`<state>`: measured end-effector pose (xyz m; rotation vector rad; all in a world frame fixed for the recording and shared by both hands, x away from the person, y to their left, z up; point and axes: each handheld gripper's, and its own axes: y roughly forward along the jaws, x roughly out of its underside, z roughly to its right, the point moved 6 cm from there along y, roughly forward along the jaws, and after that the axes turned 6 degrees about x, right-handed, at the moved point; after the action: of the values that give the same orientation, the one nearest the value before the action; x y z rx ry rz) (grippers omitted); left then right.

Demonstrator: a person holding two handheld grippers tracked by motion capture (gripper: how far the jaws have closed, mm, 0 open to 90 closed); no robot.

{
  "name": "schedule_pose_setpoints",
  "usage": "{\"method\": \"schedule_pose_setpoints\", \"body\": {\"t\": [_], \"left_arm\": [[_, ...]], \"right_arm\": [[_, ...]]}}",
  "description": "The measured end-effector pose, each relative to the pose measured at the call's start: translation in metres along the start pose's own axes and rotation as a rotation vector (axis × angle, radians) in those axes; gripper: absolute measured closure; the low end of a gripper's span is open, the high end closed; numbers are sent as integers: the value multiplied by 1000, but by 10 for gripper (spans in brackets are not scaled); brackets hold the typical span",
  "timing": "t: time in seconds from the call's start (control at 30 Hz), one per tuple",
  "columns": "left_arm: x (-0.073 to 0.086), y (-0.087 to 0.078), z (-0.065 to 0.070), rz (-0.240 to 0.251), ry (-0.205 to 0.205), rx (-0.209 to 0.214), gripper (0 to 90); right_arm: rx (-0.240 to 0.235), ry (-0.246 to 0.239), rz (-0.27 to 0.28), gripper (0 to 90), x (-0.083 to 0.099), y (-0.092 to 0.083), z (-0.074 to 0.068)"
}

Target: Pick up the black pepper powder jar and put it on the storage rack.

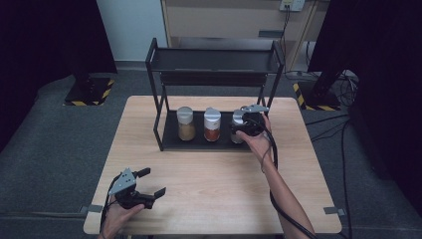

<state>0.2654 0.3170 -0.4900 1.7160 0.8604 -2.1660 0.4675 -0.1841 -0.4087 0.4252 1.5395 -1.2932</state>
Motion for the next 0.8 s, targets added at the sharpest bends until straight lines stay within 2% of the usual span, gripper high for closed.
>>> {"method": "schedule_pose_setpoints", "body": {"t": [0.13, 0.23, 0.5, 0.8], "left_arm": [[0, 0, 0, -2, 2, 0, 22], [0, 0, 0, -1, 2, 0, 22], [0, 0, 0, -3, 2, 0, 22], [0, 0, -1, 5, -11, -3, 22]], "right_arm": [[-3, 19, 5, 98, -5, -6, 3], [-21, 39, 13, 80, -7, -9, 6], [-53, 8, 42, 77, -15, -24, 5], [-93, -14, 104, 72, -23, -48, 2]]}}
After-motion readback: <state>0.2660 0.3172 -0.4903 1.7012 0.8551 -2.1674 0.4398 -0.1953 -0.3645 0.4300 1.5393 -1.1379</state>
